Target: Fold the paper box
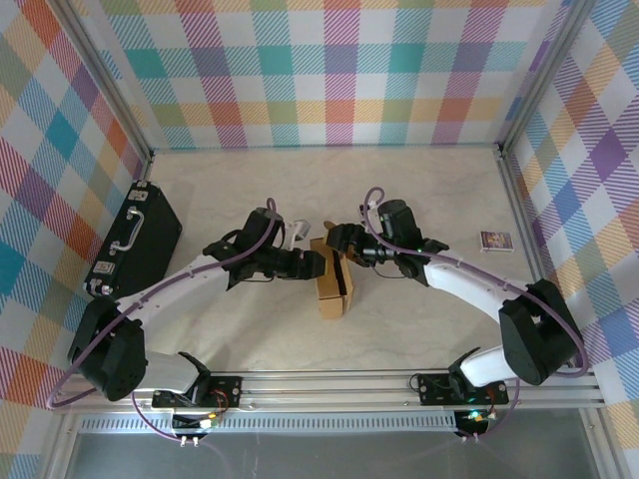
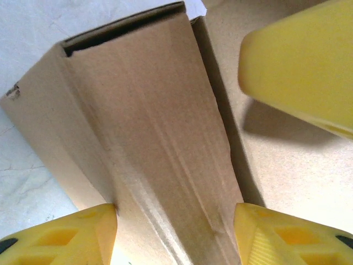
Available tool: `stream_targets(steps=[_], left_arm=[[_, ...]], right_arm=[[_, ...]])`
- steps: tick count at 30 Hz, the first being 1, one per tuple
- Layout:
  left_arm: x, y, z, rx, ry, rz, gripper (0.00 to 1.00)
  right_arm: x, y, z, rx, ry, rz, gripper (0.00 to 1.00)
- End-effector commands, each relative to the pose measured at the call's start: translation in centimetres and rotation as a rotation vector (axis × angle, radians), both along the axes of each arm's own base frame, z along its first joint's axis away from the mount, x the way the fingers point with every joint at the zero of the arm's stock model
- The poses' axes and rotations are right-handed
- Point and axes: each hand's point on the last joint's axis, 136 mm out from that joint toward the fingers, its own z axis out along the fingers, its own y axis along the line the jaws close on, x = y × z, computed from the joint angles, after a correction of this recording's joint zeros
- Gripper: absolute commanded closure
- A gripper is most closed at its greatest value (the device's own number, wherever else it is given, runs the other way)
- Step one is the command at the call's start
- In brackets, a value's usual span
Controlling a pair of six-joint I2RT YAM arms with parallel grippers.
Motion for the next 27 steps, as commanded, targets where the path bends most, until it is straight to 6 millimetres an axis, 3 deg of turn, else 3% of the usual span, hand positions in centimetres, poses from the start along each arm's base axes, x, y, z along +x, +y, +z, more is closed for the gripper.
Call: stream_targets(steps=[1,8,13,21,27], left_arm=[[0.0,-0.6,1.6,-0.071,-0.029,-0.009,0.42],[0.6,-0.8,1.2,-0.074,-0.026,0.011,0.42],[1.6,-1.4,0.8,-0.092,-0.013,0.037,0.42],[2.9,-0.2,-0.8,-0.046,0.008,0.154,0.47],[3.0,-0.7,0.0,-0.076,0.004,0.148,0.47]], right_arm=[[-0.1,0.6,2.2,0.045,-0.003,-0.012,0.30],[0.4,1.2,2.5,0.087,0.083,-0.076,0.29],[1.2,2.7,3.6,0.093,0.067,-0.050,0.29],[-0.3,1.7,1.9,0.001,0.016,0.018,0.27],[-1.6,0.4,0.2,-0.109,-0.008,0.072,0.26]])
